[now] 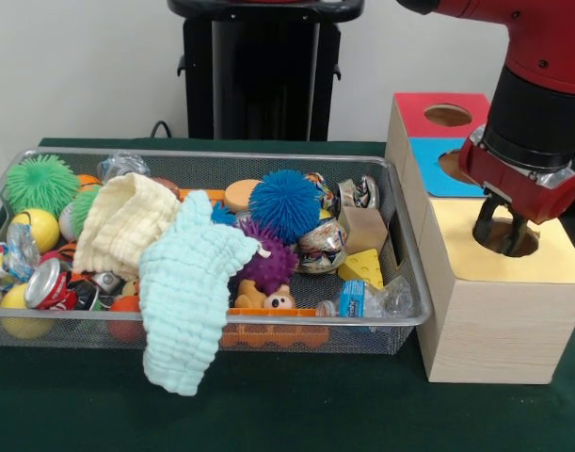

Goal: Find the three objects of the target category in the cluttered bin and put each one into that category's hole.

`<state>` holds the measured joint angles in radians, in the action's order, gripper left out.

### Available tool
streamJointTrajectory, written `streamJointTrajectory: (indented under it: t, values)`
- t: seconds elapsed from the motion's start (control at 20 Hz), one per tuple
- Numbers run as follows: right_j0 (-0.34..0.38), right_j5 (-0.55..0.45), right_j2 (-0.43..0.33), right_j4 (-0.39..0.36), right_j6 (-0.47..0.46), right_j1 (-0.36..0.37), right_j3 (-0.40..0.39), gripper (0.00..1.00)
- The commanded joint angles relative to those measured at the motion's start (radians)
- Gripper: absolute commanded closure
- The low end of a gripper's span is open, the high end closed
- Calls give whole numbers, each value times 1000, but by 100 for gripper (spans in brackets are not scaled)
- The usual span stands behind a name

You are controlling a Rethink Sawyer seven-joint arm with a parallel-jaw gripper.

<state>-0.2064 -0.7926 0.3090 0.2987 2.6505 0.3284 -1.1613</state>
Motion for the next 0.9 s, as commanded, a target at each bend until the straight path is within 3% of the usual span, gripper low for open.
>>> streamJointTrajectory:
  t: [0.05, 0.6, 0.9]
  values:
    - [74, -9, -40, -5, 51, 89, -54, 0]
    - [31, -183, 15, -14, 104, 175, -26, 0]
    - [44, -117, -1, -13, 91, 168, -52, 0]
